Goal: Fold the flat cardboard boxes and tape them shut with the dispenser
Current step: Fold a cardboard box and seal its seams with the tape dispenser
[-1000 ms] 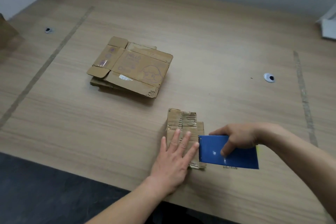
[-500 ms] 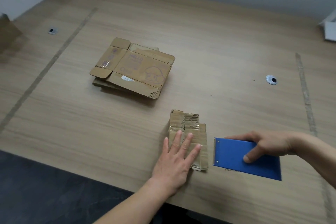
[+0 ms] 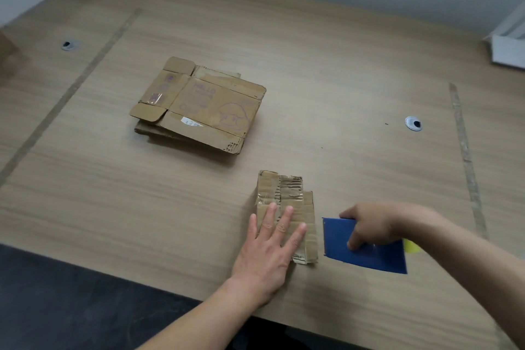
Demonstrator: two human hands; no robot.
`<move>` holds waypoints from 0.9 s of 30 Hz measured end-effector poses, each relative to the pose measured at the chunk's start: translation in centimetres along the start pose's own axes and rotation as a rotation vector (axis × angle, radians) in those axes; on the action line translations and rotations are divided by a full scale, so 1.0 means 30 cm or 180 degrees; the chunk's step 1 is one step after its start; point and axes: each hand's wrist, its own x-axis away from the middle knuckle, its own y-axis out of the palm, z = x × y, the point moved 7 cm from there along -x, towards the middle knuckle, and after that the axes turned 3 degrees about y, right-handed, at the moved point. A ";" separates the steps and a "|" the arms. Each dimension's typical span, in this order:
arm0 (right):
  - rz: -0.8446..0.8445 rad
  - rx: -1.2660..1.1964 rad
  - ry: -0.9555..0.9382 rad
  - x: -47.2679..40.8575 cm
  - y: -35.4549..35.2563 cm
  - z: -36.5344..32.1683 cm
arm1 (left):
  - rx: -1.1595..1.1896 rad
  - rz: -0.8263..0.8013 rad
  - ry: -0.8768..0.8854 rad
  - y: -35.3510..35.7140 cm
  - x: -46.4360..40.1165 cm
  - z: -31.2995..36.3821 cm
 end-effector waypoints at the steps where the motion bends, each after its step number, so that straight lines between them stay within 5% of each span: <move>1: 0.0030 0.0055 0.0036 -0.014 0.003 -0.026 | -0.0023 0.0108 -0.0008 -0.002 -0.003 -0.003; 20: -0.0017 0.0724 -0.0062 -0.092 0.026 -0.295 | 0.0227 -0.0017 0.0018 0.012 0.006 0.013; 27: 0.0680 -0.0537 0.0450 -0.052 -0.005 -0.061 | 0.0437 -0.0184 -0.0275 -0.013 0.005 0.010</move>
